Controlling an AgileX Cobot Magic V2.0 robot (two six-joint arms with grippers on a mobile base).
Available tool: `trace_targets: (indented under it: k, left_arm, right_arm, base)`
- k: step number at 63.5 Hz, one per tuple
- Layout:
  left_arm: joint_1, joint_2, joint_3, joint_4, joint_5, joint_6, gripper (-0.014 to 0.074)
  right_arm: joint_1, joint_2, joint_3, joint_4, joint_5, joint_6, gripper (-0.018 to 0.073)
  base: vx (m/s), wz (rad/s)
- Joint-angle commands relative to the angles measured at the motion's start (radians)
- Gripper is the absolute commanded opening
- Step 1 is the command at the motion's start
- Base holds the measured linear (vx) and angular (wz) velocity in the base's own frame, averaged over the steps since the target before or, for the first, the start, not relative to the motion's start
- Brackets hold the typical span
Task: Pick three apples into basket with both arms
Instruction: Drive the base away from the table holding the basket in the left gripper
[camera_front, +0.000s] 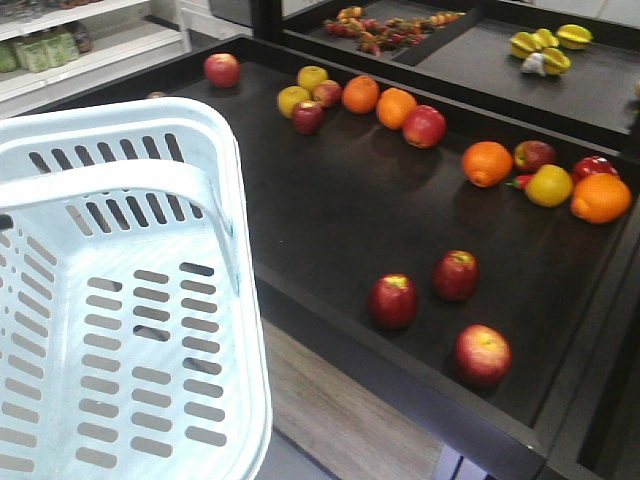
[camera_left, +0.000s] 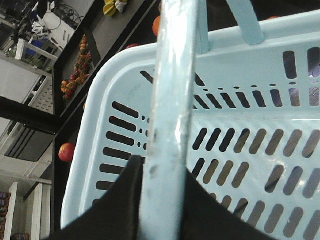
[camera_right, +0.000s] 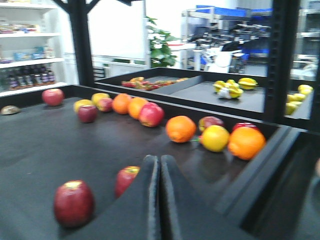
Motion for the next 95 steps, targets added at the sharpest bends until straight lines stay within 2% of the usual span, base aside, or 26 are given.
trace_targets:
  k: [1,51,95]
  left_arm:
    - [-0.002,-0.004,-0.034,-0.003,-0.098,-0.011,-0.0008]
    - [-0.002,-0.004,-0.034,-0.003,-0.098,-0.011,-0.0008]
    - [-0.002,-0.004,-0.034,-0.003,-0.098,-0.011,-0.0008]
  right_arm:
    - [-0.002,-0.011,0.014,-0.004,-0.074,-0.004,-0.0009]
    - [-0.002,-0.011,0.014,-0.004,-0.074,-0.004,-0.0009]
    - [-0.002,-0.011,0.014,-0.004,-0.073,-0.004,-0.0009]
  base:
    - [-0.06,0.35]
    - [-0.01,0.42]
    - [0.06,0.23]
